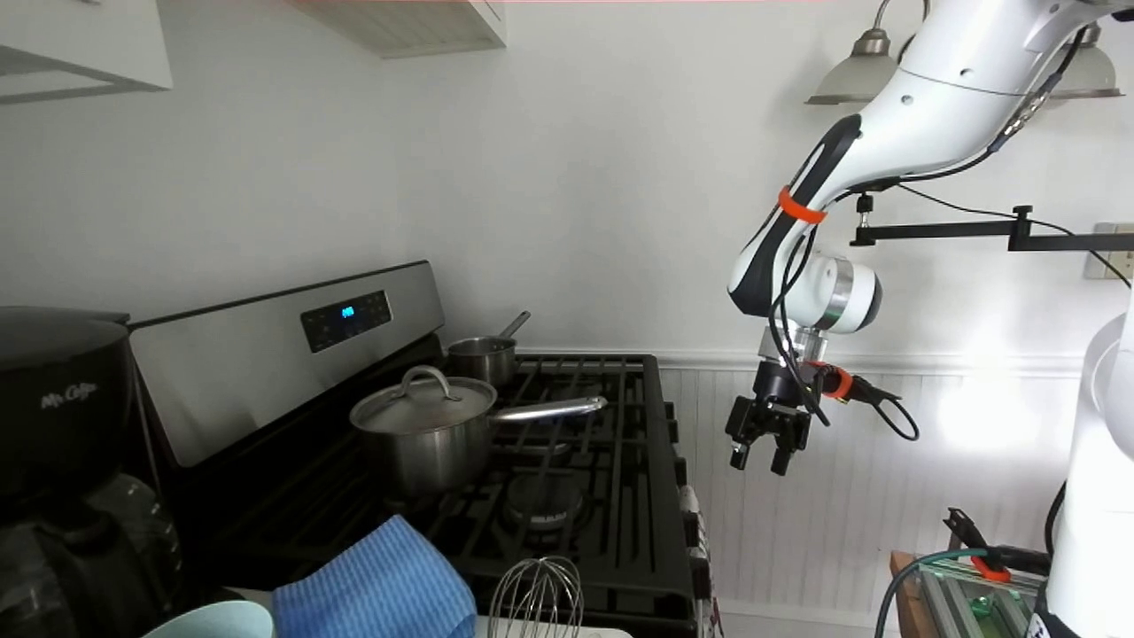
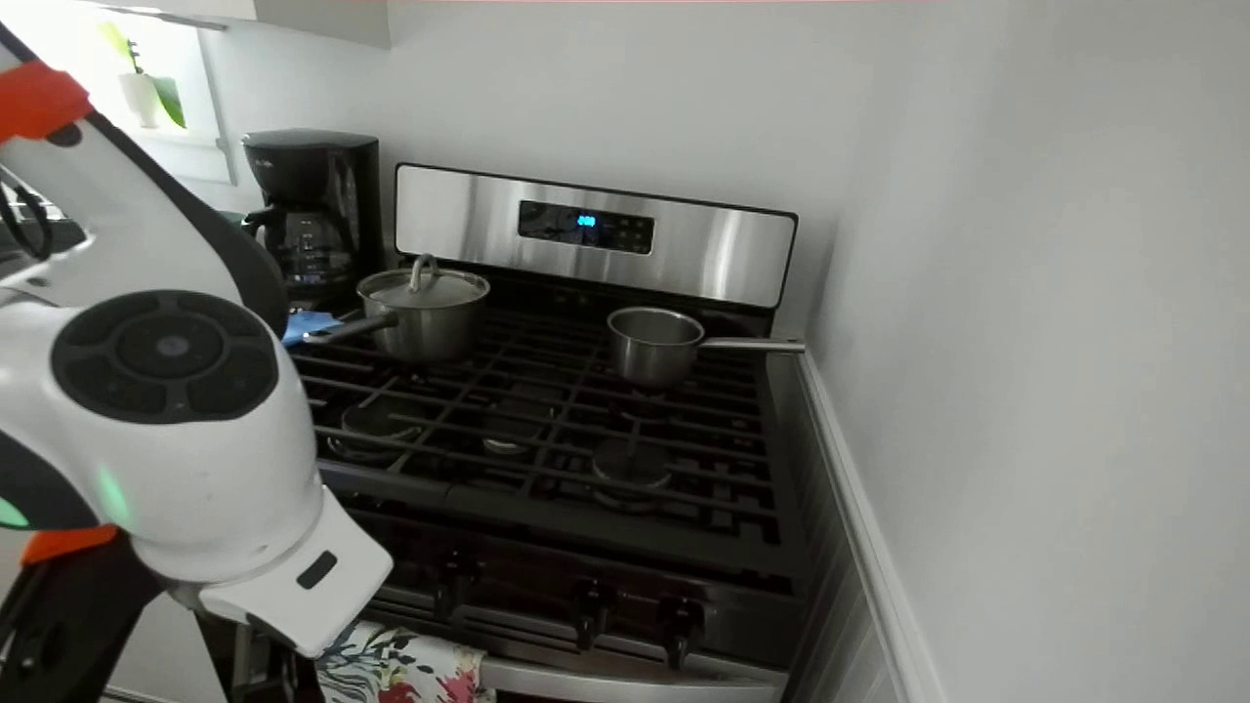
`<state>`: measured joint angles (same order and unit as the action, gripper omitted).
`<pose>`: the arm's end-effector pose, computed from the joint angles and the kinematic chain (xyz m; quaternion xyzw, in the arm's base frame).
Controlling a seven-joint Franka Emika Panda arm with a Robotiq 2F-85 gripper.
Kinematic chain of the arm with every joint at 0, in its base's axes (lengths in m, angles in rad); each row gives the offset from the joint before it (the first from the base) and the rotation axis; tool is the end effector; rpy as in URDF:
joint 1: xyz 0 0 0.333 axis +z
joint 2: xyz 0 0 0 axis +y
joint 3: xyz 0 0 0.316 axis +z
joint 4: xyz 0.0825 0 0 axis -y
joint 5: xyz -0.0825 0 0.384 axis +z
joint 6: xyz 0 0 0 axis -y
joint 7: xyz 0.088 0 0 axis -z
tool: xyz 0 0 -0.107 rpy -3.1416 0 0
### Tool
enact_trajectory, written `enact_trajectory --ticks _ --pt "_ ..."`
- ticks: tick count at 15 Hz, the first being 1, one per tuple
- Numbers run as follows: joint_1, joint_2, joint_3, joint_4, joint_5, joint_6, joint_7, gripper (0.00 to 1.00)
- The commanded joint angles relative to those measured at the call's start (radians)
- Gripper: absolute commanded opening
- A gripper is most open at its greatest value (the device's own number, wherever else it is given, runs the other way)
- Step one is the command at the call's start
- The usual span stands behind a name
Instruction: Move the pot's lid to the stove using the tea towel
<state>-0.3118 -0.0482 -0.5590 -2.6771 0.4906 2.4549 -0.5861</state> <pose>0.2564 -0.3003 0.2349 -0.9262 0.3344 -0.0315 0.1711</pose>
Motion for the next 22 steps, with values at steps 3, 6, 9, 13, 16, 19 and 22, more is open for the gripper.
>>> enact_trajectory --ticks 3,6,9,13,16,19,22 --pt "-0.030 0.046 0.040 0.018 0.007 0.002 0.007 1.00" --pt "-0.042 0.092 0.064 0.033 0.044 -0.004 -0.033 1.00" --pt "-0.062 0.160 0.096 0.060 0.105 -0.011 -0.049 1.00" --pt "-0.116 0.242 0.149 0.107 0.174 -0.022 -0.121 1.00" --pt "-0.158 0.297 0.192 0.143 0.228 -0.020 -0.173 1.00" --pt "-0.186 0.348 0.230 0.172 0.273 -0.012 -0.193 1.00" --pt "-0.200 0.396 0.263 0.202 0.307 -0.012 -0.185 1.00"
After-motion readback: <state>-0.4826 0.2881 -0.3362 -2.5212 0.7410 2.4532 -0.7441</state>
